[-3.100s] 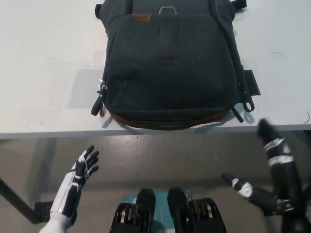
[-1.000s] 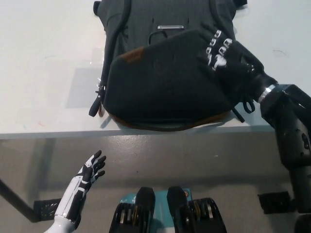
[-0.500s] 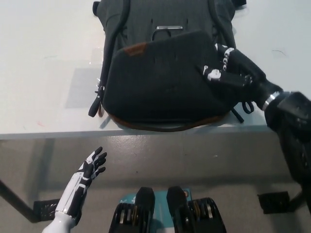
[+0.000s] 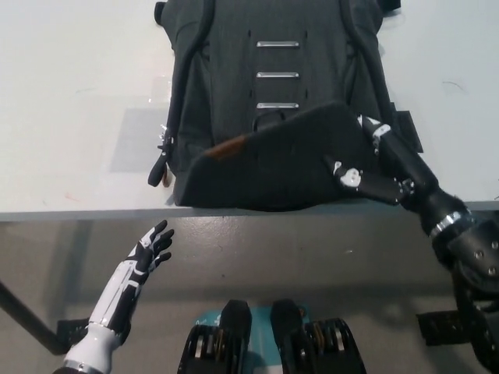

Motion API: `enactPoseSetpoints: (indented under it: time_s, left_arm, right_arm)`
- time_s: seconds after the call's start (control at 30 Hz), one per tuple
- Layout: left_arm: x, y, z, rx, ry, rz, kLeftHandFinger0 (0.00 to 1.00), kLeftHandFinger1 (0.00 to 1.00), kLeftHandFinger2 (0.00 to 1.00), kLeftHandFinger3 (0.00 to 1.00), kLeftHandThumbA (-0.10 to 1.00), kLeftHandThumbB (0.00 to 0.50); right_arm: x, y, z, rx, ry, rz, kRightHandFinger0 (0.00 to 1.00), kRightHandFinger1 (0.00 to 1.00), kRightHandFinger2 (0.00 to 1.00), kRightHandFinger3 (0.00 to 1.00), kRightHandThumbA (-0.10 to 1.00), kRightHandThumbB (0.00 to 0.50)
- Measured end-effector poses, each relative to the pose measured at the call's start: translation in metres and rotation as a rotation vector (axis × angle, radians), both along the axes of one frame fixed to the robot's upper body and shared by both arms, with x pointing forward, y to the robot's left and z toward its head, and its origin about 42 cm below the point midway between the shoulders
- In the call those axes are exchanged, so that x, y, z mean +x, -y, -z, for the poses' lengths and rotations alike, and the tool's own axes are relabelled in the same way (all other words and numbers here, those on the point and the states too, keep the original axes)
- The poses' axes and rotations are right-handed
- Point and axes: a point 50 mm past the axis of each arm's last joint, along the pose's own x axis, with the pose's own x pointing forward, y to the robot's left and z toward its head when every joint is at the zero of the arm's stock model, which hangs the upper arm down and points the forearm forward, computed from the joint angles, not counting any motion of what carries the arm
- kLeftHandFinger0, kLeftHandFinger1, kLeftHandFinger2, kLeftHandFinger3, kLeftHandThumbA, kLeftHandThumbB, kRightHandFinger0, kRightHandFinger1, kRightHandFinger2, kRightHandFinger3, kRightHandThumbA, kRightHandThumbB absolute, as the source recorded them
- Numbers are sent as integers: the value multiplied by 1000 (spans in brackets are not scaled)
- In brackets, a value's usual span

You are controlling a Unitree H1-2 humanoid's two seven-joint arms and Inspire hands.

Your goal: A bag is kept in the middle of the table with its flap loosely closed and the robot uses its right hand to adjust it and opens it

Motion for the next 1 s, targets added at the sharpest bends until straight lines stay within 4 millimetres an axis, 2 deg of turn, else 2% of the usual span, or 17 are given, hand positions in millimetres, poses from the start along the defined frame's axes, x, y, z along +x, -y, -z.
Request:
enactPoseSetpoints:
  time_s: [0.07,0.2,0.23,0.27,0.3,0.33,0.37,0.4,0.47,0.5,0.53,0.67,0.83,0.9,1.0]
  left_arm:
    - [0,0,1,0,-2,1,1000,1000,1000,1000,1000,69]
    - [0,0,2,1,-11,2,1000,1000,1000,1000,1000,90]
    - [0,0,3,1,-12,3,1000,1000,1000,1000,1000,82]
    - [0,0,3,1,-13,3,1000,1000,1000,1000,1000,68]
    - [0,0,3,1,-14,5,1000,1000,1000,1000,1000,69]
    - [1,0,3,1,-15,5,1000,1000,1000,1000,1000,68]
    - [1,0,3,1,-16,6,1000,1000,1000,1000,1000,63]
    - [2,0,3,0,-16,7,1000,1000,1000,1000,1000,63]
    - [3,0,3,0,-15,8,1000,1000,1000,1000,1000,70]
    - [4,0,2,0,-12,10,1000,1000,1000,1000,1000,75]
    - [6,1,1,0,-8,12,1000,1000,1000,1000,1000,62]
    - [12,0,-5,7,6,21,1000,1000,1000,1000,1000,49]
    - [18,-3,-9,23,16,28,1000,1000,1000,1000,1000,54]
    - [19,-4,-10,26,16,31,1000,1000,1000,1000,1000,48]
    - [20,-4,-10,28,12,34,1000,1000,1000,1000,1000,43]
  right_arm:
    - [-3,0,4,-12,21,9,113,508,818,814,-100,106]
    - [-18,-3,21,-45,84,33,130,536,868,795,-100,134]
    - [-21,-5,25,-50,95,39,167,569,883,770,-100,172]
    - [-25,-6,29,-59,110,46,229,599,850,755,-100,200]
    - [-31,-7,35,-71,127,57,370,678,867,831,83,226]
    - [-34,-7,38,-82,136,60,508,753,932,953,252,254]
    - [-38,-7,43,-97,146,63,788,939,1000,1000,424,276]
    - [-44,-7,48,-120,154,63,884,1000,1000,1000,452,302]
    - [-55,-6,58,-161,156,51,1000,1000,1000,1000,522,301]
    - [-64,-5,65,-193,154,40,1000,1000,1000,1000,656,312]
    - [-72,-5,73,-224,149,24,1000,1000,1000,1000,725,345]
    - [-97,-5,86,-333,161,-37,1000,1000,1000,1000,668,352]
    - [-118,-6,102,-400,130,-96,1000,1000,1000,1000,735,316]
    - [-123,-6,104,-411,124,-111,1000,1000,1000,1000,788,324]
    - [-129,-5,104,-419,119,-124,1000,1000,1000,1000,798,325]
